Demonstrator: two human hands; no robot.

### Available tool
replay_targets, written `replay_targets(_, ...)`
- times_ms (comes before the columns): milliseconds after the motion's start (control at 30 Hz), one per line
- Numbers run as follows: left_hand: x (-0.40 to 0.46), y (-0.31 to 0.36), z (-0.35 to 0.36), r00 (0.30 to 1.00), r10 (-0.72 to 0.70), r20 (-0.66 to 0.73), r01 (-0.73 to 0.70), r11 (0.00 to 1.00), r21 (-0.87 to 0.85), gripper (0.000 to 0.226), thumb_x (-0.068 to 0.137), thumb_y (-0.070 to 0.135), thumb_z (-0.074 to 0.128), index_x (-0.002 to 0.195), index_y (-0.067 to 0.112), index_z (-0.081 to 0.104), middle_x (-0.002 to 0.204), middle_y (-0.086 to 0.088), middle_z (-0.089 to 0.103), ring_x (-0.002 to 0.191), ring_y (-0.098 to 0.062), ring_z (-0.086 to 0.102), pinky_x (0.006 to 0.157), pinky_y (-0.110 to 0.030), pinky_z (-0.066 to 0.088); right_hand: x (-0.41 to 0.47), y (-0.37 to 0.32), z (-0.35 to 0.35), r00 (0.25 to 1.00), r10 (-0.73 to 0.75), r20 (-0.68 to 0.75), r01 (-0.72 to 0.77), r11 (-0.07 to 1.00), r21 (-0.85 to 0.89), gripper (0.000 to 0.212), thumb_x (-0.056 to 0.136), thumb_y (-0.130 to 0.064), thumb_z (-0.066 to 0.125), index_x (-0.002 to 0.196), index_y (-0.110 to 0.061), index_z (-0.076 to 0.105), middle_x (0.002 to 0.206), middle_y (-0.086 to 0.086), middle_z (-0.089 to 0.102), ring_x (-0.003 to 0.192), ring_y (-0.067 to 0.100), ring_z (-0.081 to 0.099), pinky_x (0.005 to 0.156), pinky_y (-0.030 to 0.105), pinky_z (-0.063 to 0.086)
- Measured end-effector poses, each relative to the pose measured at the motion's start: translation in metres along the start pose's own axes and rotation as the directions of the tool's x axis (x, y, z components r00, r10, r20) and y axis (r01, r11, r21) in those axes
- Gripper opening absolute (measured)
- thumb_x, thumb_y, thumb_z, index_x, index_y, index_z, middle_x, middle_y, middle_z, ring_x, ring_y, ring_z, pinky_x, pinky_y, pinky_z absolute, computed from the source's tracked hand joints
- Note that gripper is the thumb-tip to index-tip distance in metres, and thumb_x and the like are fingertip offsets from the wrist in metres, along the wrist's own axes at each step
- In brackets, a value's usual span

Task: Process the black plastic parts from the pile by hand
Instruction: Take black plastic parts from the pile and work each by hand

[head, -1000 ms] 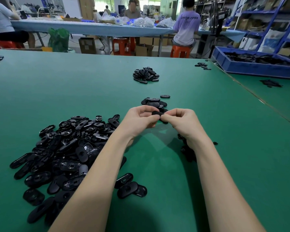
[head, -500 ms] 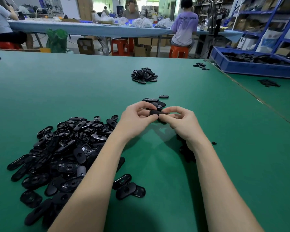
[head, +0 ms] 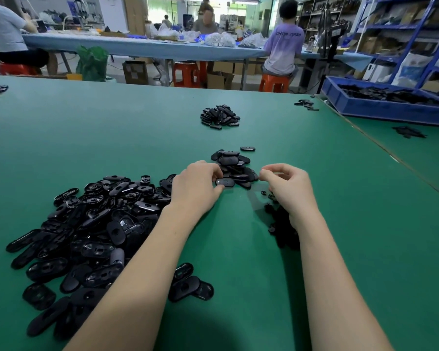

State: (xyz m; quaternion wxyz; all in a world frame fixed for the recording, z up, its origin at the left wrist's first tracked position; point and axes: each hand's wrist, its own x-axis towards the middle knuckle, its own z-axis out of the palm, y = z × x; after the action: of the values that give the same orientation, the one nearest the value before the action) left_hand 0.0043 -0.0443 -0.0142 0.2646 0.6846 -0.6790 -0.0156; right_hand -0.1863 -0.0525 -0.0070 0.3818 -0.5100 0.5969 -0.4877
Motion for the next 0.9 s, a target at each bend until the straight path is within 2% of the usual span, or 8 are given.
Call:
replay_targets(233,0.017,0.006,0.003,0.999,-0.047,0.016,0.046,0.998,0.035,0.023,0.089,0.035,0.067,0.110,0.027,0.059,0.105,0.003,0.065,0.099,-0.025,0.061,0.074,-0.032,0.039,-0.001,-0.002,0.003,0.999,-0.009,0.033,0.010,0.999,-0.034,0.003,0.085,-0.027,0.074,0.085,-0.024,0.076,0.089,-0.003,0.077,0.067,0.009,0.059,0.064,0.025,0.048)
replay_targets(333,0.017,0.008,-0.004,0.998,-0.054,0.032,0.054,0.998,0.016,0.023,0.088,0.036,0.069,0.108,0.027,0.061,0.105,0.005,0.065,0.099,-0.023,0.061,0.076,-0.032,0.041,-0.002,-0.004,0.003,0.998,-0.026,0.059,0.030,0.997,-0.071,0.005,0.085,-0.027,0.072,0.084,-0.024,0.075,0.090,-0.001,0.078,0.065,0.010,0.058,0.066,0.026,0.049)
replay_targets(500,-0.001,-0.002,-0.026,0.995,-0.097,0.023,0.099,0.951,-0.293,0.007,0.087,0.034,0.070,0.092,0.029,0.069,0.085,0.014,0.069,0.075,-0.008,0.059,0.076,-0.026,0.046,-0.007,-0.008,0.005,0.986,-0.060,0.153,0.087,0.981,-0.176,0.007,0.088,-0.028,0.070,0.084,-0.025,0.075,0.091,0.001,0.078,0.066,0.011,0.056,0.063,0.025,0.044)
replay_targets(633,-0.005,-0.009,-0.051,0.982,-0.078,0.170,0.137,0.921,-0.366,0.015,0.096,0.031,0.058,0.096,0.027,0.072,0.092,0.009,0.073,0.087,-0.014,0.066,0.080,-0.026,0.049,-0.014,-0.016,0.018,0.962,-0.093,0.256,0.166,0.945,-0.281,0.008,0.088,-0.029,0.069,0.083,-0.027,0.075,0.086,-0.003,0.077,0.059,0.002,0.056,0.056,0.017,0.043)
replay_targets(700,-0.005,-0.016,-0.063,0.965,-0.047,0.259,0.134,0.935,-0.328,0.020,0.100,0.029,0.051,0.097,0.029,0.071,0.094,0.012,0.074,0.089,-0.011,0.067,0.078,-0.024,0.049,-0.020,-0.020,0.029,0.938,-0.118,0.325,0.231,0.913,-0.335,0.007,0.087,-0.029,0.070,0.084,-0.029,0.076,0.082,-0.008,0.075,0.057,-0.006,0.057,0.052,0.010,0.042)
replay_targets(767,-0.003,-0.026,-0.071,0.963,-0.052,0.263,0.122,0.958,-0.258,0.024,0.102,0.027,0.047,0.101,0.028,0.071,0.098,0.010,0.074,0.087,-0.009,0.064,0.074,-0.018,0.047,-0.028,-0.023,0.043,0.904,-0.150,0.401,0.314,0.868,-0.384,0.007,0.088,-0.029,0.070,0.086,-0.029,0.076,0.083,-0.014,0.073,0.067,-0.008,0.060,0.063,0.013,0.046)
replay_targets(800,-0.002,-0.032,-0.074,0.968,-0.076,0.241,0.130,0.968,-0.215,0.026,0.102,0.026,0.046,0.105,0.027,0.071,0.104,0.007,0.073,0.090,-0.012,0.063,0.076,-0.022,0.047,-0.032,-0.024,0.049,0.886,-0.157,0.436,0.347,0.849,-0.399,0.007,0.088,-0.029,0.070,0.088,-0.029,0.077,0.085,-0.015,0.072,0.073,-0.007,0.061,0.069,0.016,0.048)
replay_targets(900,0.000,-0.052,-0.075,0.964,-0.172,0.201,0.163,0.985,0.058,0.029,0.101,0.032,0.047,0.123,0.028,0.064,0.130,-0.002,0.064,0.122,-0.026,0.054,0.103,-0.039,0.044,-0.039,-0.026,0.062,0.852,-0.164,0.497,0.397,0.821,-0.410,0.007,0.089,-0.029,0.069,0.088,-0.029,0.076,0.090,-0.014,0.073,0.081,-0.002,0.063,0.078,0.022,0.050)
